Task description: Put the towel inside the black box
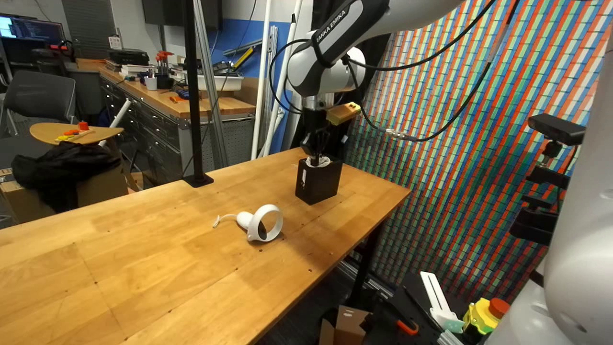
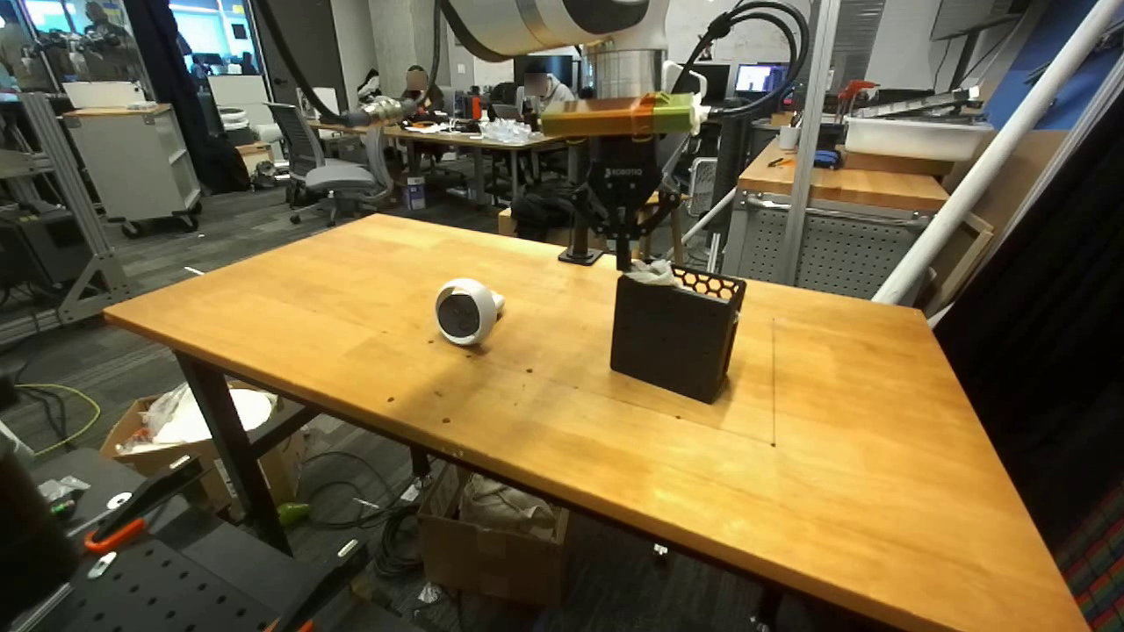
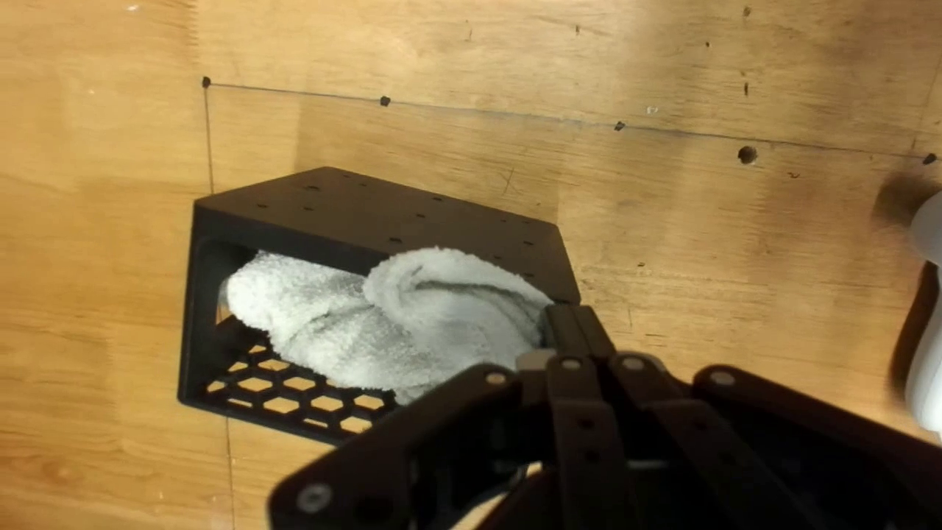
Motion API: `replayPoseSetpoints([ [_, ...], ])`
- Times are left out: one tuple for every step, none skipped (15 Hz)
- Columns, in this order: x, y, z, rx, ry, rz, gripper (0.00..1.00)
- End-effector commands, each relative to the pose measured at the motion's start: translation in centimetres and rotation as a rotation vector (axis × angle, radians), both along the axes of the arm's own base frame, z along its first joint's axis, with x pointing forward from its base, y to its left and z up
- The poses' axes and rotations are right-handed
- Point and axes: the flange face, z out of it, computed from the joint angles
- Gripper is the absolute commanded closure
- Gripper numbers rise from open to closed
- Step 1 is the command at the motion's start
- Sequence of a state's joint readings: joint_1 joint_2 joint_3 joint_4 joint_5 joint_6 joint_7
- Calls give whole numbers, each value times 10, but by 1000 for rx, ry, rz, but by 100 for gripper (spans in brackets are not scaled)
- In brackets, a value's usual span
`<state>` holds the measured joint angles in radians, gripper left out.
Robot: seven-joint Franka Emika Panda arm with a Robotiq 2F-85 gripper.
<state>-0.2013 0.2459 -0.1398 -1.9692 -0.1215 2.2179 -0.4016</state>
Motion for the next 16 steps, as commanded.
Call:
replayPoseSetpoints([
  [8,-12,4,-7,4,14,98],
  [9,-14,4,-7,3,16,98],
  [10,-16,3,-6,4,16,98],
  [10,-18,3,-6,4,17,98],
  [11,-20,3,-6,4,17,98],
  [11,-23,2,-5,3,17,98],
  [12,-25,2,-3,3,17,98],
  [12,-28,2,-3,4,17,98],
  [12,-30,2,-3,5,18,98],
  [13,-34,1,-2,7,18,98],
  [14,-37,1,-1,8,18,98],
  [14,-40,0,1,10,17,98],
  [15,-43,0,4,12,18,98],
  [16,-47,0,3,15,18,98],
  [18,-50,0,2,19,20,98],
  [19,-52,-1,1,22,21,98],
])
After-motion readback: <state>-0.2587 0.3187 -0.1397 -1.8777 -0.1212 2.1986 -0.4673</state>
